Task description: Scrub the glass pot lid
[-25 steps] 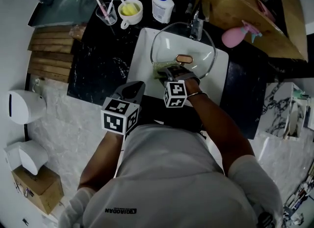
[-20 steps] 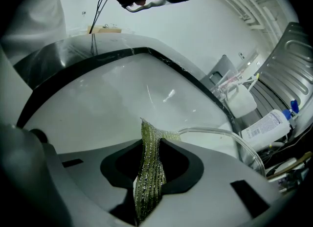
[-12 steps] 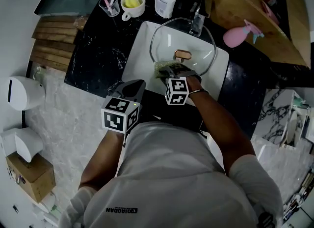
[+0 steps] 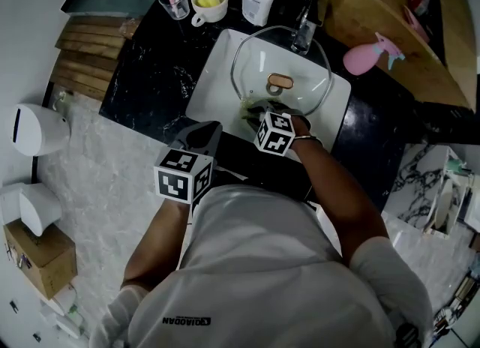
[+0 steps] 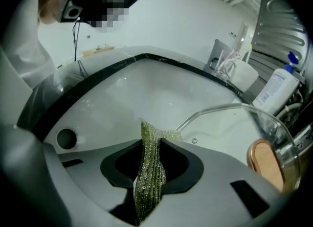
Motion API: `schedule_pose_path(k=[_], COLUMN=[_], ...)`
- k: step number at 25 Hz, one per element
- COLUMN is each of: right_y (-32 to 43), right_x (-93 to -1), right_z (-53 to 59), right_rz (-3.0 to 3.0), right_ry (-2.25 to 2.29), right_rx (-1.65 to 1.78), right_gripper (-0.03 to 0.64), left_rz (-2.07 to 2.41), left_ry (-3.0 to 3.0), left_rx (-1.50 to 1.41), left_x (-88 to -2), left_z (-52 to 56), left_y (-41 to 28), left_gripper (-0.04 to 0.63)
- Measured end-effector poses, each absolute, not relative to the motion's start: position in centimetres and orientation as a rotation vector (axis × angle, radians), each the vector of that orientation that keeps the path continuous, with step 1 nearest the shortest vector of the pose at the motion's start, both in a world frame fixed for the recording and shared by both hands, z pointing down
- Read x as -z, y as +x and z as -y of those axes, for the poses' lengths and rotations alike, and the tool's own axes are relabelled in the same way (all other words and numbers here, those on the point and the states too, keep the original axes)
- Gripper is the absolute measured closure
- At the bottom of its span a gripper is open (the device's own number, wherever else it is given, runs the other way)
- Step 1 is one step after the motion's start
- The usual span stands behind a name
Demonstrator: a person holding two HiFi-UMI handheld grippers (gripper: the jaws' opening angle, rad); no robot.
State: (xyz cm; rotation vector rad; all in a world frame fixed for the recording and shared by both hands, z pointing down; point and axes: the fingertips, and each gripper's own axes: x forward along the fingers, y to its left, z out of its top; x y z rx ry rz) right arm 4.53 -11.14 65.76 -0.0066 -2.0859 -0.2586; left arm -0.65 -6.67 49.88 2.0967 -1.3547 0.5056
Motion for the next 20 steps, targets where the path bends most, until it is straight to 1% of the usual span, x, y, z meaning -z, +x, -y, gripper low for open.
schedule_pose_path(k=[5,20], right_y=[5.0,6.7], right_x=[-65.4,-65.9], right_z=[10.8,9.4], right_rz=[2.122,2.153], right_ry=[0.026,0.023], right_rx=[0.129,-0.071], right_gripper=[0.506,0.506], left_rz=[1.354,1.310], left_ry=[2.100,2.142], left_rx=[-0.506,-0.525], left_x=[-49.7,-49.4], left_z=[6.6,7.3], left_y=[-0.4,1.3], left_gripper=[0.580,0.580])
